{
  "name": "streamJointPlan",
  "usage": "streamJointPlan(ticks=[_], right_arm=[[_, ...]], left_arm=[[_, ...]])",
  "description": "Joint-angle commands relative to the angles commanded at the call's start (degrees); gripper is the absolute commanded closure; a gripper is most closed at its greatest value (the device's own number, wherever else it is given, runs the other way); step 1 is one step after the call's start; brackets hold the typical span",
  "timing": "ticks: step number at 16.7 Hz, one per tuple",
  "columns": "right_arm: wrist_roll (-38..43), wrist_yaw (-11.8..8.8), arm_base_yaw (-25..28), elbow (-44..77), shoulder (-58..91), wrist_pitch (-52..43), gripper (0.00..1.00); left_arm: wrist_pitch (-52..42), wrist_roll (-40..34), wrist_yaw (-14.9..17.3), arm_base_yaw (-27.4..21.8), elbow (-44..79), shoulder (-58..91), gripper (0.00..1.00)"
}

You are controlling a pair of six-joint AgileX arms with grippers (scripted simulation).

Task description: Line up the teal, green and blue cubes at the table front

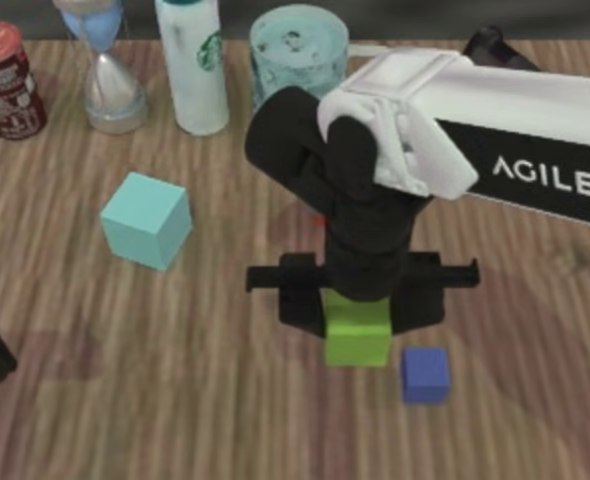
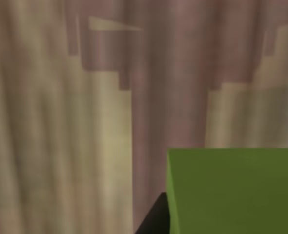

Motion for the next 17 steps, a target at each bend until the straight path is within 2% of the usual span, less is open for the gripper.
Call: streamJointPlan(ticks=[7, 12, 17], right_arm=[[0.2, 0.1, 0.4, -8.9, 3.5, 12.7, 1.00], [0.3, 0.1, 0.4, -9.5, 3.8, 13.5, 1.00], [0.3, 0.1, 0.4, -9.5, 3.8, 13.5, 0.62]], left_arm=[[0.0, 0.0, 0.0, 0.0, 0.0, 0.0, 0.00], [0.0, 0.0, 0.0, 0.0, 0.0, 0.0, 0.00], [0.0, 0.0, 0.0, 0.0, 0.0, 0.0, 0.00]])
